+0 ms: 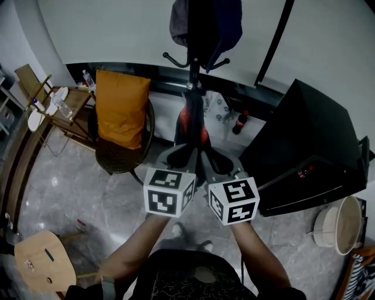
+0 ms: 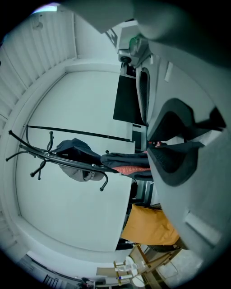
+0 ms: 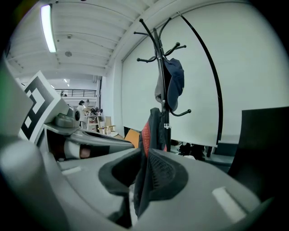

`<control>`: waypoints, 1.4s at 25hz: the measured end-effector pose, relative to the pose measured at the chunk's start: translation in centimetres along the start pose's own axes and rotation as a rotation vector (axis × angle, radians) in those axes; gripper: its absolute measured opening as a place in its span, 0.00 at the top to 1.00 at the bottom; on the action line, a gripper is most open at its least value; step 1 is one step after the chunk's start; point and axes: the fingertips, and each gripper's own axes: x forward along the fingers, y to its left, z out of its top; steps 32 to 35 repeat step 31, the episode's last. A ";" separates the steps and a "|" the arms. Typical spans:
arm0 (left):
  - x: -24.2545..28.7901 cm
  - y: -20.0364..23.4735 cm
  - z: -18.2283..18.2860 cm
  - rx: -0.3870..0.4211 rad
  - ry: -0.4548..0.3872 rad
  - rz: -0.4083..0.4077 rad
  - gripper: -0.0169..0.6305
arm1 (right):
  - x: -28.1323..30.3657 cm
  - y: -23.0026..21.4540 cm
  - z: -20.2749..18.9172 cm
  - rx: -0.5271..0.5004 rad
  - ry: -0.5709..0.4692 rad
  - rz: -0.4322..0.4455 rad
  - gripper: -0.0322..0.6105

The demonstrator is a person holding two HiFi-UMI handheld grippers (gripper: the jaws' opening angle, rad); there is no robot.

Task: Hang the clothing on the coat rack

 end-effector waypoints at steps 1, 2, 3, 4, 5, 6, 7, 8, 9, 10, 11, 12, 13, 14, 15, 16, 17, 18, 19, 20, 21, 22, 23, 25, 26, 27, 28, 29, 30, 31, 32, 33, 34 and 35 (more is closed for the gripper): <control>-0.2 -0.3 0.0 0.000 -0.002 0.007 0.91 | -0.5 0.0 0.0 -0.002 -0.004 0.006 0.87; -0.5 -0.7 -0.1 0.000 -0.004 0.012 0.91 | -0.9 0.1 0.1 -0.004 -0.008 0.012 0.87; -0.7 -1.2 -0.1 0.002 -0.006 0.015 0.92 | -1.4 0.0 0.1 -0.005 -0.012 0.017 0.88; -0.9 -1.6 -0.2 0.004 -0.009 0.018 0.93 | -1.9 0.0 0.1 -0.006 -0.015 0.022 0.88; -1.1 -2.1 -0.2 0.006 -0.010 0.021 0.94 | -2.3 0.1 0.2 -0.008 -0.018 0.027 0.89; -1.3 -2.5 -0.1 0.008 -0.012 0.024 0.95 | -2.7 0.1 0.2 -0.011 -0.020 0.033 0.91; -1.5 -2.8 -0.1 0.009 -0.013 0.027 0.95 | -3.1 0.2 0.3 -0.014 -0.022 0.039 0.91; -1.7 -3.2 -0.1 0.010 -0.015 0.031 0.96 | -3.4 0.2 0.3 -0.017 -0.025 0.044 0.92; -1.8 -3.6 -0.1 0.011 -0.017 0.034 0.96 | -3.8 0.2 0.3 -0.018 -0.027 0.050 0.92; -2.0 -4.0 -0.1 0.011 -0.018 0.036 0.96 | -4.2 0.3 0.2 -0.019 -0.030 0.055 0.92; -2.2 -4.3 -0.1 0.012 -0.019 0.039 0.96 | -4.5 0.3 0.2 -0.019 -0.032 0.060 0.92; -2.4 -4.6 -0.2 0.012 -0.019 0.043 0.96 | -4.8 0.3 0.2 -0.019 -0.035 0.065 0.92; -2.5 -4.8 -0.3 0.013 -0.020 0.047 0.96 | -5.1 0.3 0.2 -0.017 -0.038 0.071 0.92; -2.7 -5.1 -0.3 0.012 -0.020 0.052 0.96 | -5.4 0.4 0.2 -0.016 -0.041 0.077 0.92; -2.9 -5.2 -0.4 0.012 -0.021 0.057 0.96 | -5.6 0.5 0.3 -0.016 -0.044 0.084 0.92; -3.1 -5.4 -0.4 0.011 -0.021 0.062 0.96 | -5.8 0.6 0.3 -0.016 -0.046 0.089 0.92; -3.3 -5.5 -0.5 0.010 -0.022 0.067 0.96 | -6.0 0.7 0.2 -0.016 -0.048 0.095 0.92; -3.5 -5.6 -0.6 0.009 -0.023 0.073 0.96 | -6.1 0.8 0.2 -0.016 -0.050 0.100 0.92; -3.6 -5.6 -0.6 0.008 -0.023 0.078 0.96 | -6.2 1.0 0.2 -0.015 -0.051 0.106 0.92; -3.8 -5.6 -0.7 0.007 -0.023 0.084 0.96 | -6.3 1.1 0.1 -0.014 -0.051 0.112 0.92; -4.0 -5.6 -0.7 0.007 -0.022 0.089 0.96 | -6.4 1.2 0.1 -0.014 -0.052 0.116 0.92; -4.1 -5.6 -0.8 0.007 -0.022 0.092 0.96 | -6.5 1.4 0.1 -0.014 -0.053 0.120 0.92; -4.3 -5.7 -0.8 0.007 -0.022 0.095 0.96 | -6.6 1.5 0.1 -0.014 -0.053 0.122 0.92; -4.5 -5.8 -0.9 0.007 -0.021 0.099 0.96 | -6.7 1.7 0.0 -0.014 -0.054 0.127 0.92; -4.6 -5.8 -1.0 0.007 -0.020 0.100 0.96 | -6.8 1.8 0.0 -0.015 -0.054 0.129 0.92; -4.7 -5.8 -1.1 0.006 -0.020 0.102 0.96 | -6.8 1.8 -0.1 -0.015 -0.054 0.129 0.92; -4.8 -5.8 -1.1 0.006 -0.019 0.102 0.96 | -6.9 1.8 -0.1 -0.015 -0.054 0.130 0.92; -4.8 -5.8 -1.2 0.006 -0.018 0.103 0.96 | -6.9 1.9 -0.1 -0.014 -0.054 0.130 0.92; -4.9 -5.8 -1.2 0.006 -0.017 0.103 0.96 | -6.9 1.9 -0.1 -0.014 -0.054 0.130 0.92; -4.9 -5.8 -1.3 0.005 -0.016 0.104 0.96 | -7.0 1.9 -0.2 -0.013 -0.054 0.130 0.92; -4.9 -5.8 -1.3 0.005 -0.016 0.104 0.96 | -7.0 1.9 -0.2 -0.013 -0.054 0.130 0.92; -4.9 -5.8 -1.3 0.005 -0.016 0.104 0.96 | -7.0 1.9 -0.2 -0.013 -0.054 0.130 0.92; -4.9 -5.8 -1.3 0.005 -0.016 0.104 0.96 | -7.0 1.9 -0.2 -0.013 -0.054 0.130 0.92; -4.9 -5.8 -1.3 0.005 -0.016 0.104 0.96 | -7.0 1.9 -0.2 -0.013 -0.054 0.130 0.92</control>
